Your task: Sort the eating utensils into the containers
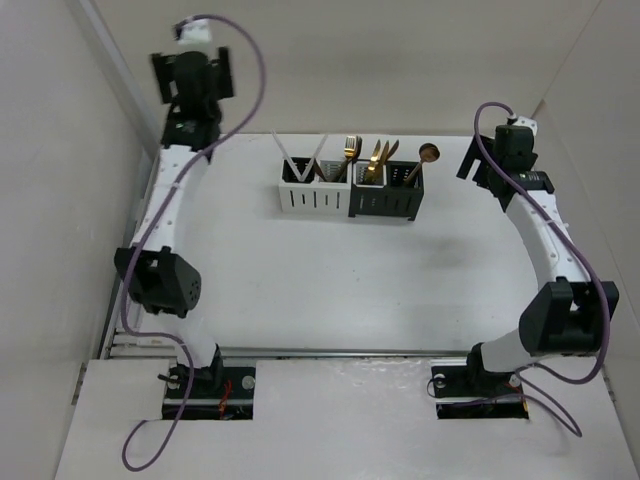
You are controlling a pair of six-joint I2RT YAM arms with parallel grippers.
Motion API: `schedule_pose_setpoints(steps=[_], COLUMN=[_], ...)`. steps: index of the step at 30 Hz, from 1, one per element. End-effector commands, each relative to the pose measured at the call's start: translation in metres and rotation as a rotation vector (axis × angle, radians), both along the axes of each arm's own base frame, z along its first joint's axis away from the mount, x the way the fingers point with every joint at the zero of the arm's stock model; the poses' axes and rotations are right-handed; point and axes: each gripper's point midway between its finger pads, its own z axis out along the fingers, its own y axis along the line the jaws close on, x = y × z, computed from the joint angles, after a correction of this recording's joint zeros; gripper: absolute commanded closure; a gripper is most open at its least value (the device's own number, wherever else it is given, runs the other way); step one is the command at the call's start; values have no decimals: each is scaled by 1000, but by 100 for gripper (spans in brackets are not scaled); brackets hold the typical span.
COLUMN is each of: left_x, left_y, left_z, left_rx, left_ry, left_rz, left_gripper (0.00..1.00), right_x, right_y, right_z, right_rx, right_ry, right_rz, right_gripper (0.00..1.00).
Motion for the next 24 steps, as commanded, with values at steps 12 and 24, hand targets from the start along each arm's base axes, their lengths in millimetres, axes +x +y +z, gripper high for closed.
schedule_pose_setpoints(steps=[12,24], left_x=[-163,-176], left_y=[226,214], left_z=[-187,-195], left_rx=[-144,-238], left_ry=[459,438], left_rz=[530,502], left_gripper=[1,1], right_x=[28,22], right_y=[-23,-25], right_z=[35,47], right_rx=[48,25], right_ry=[-115,-155], right_rz=[-71,-70], right_gripper=[1,1])
